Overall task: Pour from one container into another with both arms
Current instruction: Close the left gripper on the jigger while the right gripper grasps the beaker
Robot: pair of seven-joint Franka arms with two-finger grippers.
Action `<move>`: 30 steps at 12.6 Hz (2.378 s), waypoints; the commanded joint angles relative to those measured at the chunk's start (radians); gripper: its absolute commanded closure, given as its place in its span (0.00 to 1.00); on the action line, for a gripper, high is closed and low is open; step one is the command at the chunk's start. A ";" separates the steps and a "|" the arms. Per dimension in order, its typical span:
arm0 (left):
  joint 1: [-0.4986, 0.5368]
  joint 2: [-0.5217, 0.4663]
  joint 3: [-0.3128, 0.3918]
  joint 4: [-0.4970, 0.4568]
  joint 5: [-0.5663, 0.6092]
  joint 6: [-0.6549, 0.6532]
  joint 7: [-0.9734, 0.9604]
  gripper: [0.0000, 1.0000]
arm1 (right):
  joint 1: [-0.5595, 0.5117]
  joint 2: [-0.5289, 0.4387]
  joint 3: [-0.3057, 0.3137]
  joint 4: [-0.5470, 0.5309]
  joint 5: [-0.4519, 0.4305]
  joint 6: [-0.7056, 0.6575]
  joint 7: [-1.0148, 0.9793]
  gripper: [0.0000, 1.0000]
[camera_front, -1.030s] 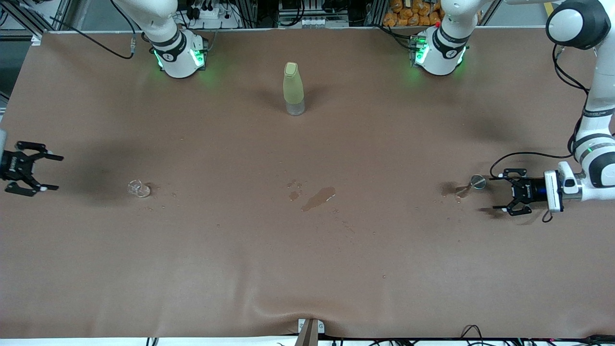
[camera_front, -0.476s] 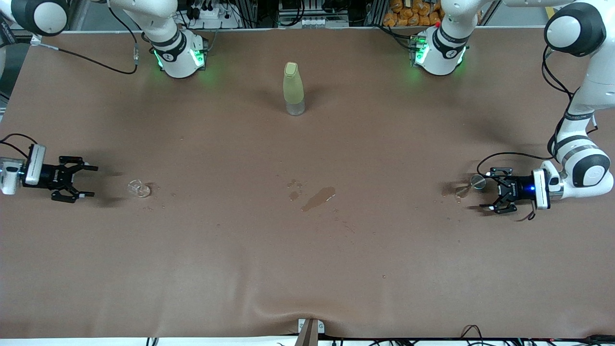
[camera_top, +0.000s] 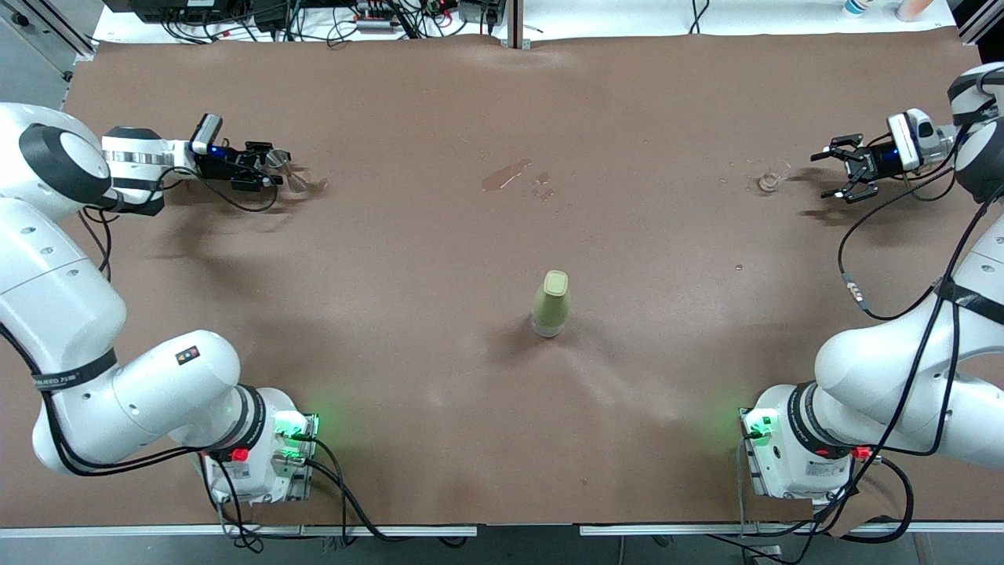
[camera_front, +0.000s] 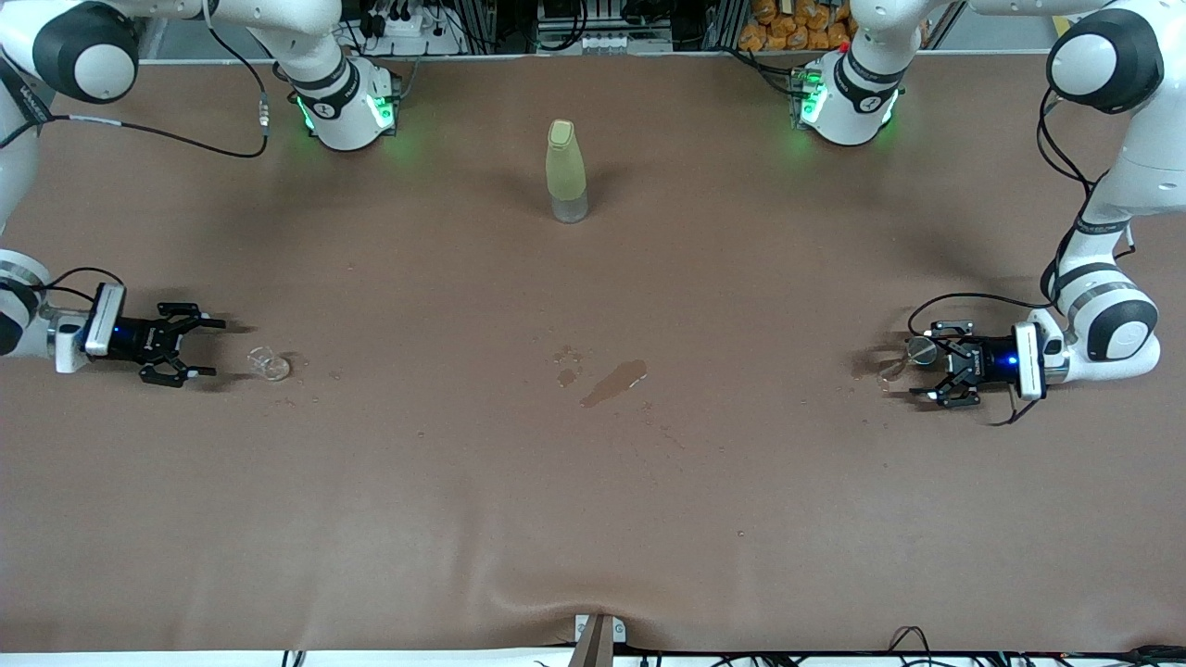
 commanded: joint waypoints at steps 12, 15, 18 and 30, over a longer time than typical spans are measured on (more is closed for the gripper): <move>-0.003 0.002 -0.009 -0.010 -0.040 -0.027 0.023 0.49 | -0.014 0.151 0.002 0.006 0.237 -0.059 -0.320 0.00; -0.001 0.006 -0.009 -0.002 -0.040 -0.027 0.025 0.69 | 0.011 0.153 0.002 0.005 0.252 -0.052 -0.330 0.00; -0.003 0.008 -0.010 -0.007 -0.041 -0.027 0.043 0.85 | 0.039 0.171 0.003 0.003 0.280 -0.049 -0.333 0.00; -0.081 -0.006 -0.012 0.087 -0.159 -0.002 0.162 1.00 | 0.111 0.189 0.020 -0.021 0.331 0.010 -0.361 0.20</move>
